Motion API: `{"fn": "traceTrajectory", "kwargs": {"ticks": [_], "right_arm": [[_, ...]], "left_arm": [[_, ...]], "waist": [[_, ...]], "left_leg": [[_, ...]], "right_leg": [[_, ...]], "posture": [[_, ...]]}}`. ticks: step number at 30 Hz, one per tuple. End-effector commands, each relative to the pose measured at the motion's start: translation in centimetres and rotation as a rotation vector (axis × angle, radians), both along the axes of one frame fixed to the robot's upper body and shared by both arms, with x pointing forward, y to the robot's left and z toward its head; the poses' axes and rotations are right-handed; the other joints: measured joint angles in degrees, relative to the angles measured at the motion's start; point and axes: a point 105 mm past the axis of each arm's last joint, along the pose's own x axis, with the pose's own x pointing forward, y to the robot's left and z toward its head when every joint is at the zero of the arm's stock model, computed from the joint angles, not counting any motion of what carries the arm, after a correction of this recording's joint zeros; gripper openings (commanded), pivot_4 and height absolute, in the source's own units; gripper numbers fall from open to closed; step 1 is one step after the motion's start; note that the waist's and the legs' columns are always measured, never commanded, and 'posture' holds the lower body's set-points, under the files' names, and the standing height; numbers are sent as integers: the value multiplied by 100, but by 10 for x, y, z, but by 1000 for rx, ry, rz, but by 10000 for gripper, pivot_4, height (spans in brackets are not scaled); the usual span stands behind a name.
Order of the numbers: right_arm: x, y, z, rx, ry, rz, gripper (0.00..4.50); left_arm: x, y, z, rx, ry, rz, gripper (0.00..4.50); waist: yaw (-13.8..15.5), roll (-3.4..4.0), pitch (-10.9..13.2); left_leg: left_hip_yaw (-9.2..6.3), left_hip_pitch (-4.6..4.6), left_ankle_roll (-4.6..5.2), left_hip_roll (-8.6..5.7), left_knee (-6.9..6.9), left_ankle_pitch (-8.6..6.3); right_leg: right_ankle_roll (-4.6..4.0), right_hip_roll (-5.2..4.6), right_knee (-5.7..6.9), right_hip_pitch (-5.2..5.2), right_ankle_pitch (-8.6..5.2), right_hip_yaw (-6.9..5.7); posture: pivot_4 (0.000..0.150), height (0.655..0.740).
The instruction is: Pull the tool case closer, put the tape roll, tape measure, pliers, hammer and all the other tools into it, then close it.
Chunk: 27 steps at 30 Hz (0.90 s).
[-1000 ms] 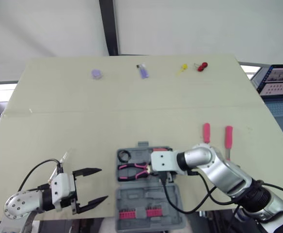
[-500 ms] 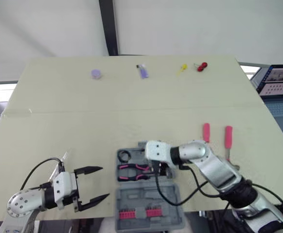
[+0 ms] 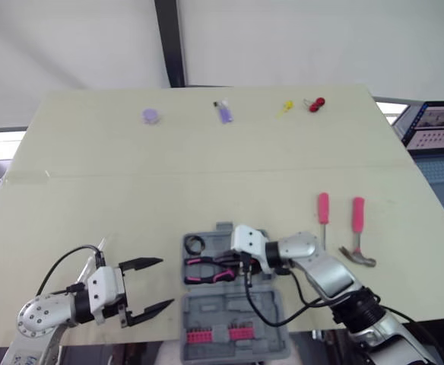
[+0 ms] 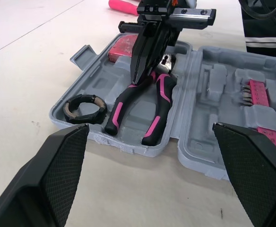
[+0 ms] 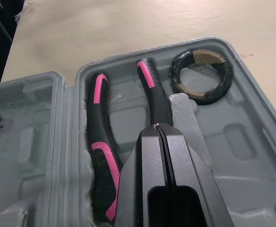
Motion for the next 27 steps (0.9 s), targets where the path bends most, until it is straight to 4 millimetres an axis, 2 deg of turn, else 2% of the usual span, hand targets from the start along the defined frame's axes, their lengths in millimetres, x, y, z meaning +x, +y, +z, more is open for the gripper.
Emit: {"fn": "traceTrajectory", "kwargs": {"ticks": [1,10,14,23,27], "right_arm": [[-2,-3,-13,-59,14,5,243],[-10,-20,-56,-269,71,3,243],[-18,-28,-75,-342,128,-1,243],[-26,-34,-88,-389,211,-10,243],[-19,-24,-77,-306,163,-8,243]], "left_arm": [[0,-2,4,-4,-24,-5,45000],[0,-2,3,3,-29,-4,45000],[0,-2,3,5,-29,-4,45000],[-1,-3,0,11,-20,-10,45000],[2,-4,0,13,-27,-4,45000]], "waist": [[-1,1,-2],[-1,5,-61],[5,9,-116],[10,15,-204],[12,18,-215]], "left_leg": [[0,0,0,0,0,0],[0,13,0,0,-4,0],[6,97,0,-1,-56,0],[11,105,0,-2,-74,0],[9,112,0,-3,-78,-1]], "right_leg": [[0,0,0,0,0,0],[0,0,0,12,0,0],[0,0,-14,75,0,2],[-1,0,-32,82,0,2],[-1,0,-43,95,-1,0]], "posture": [[1500,7400],[1500,7400],[1500,7400],[1500,7400],[1500,7400]]}}
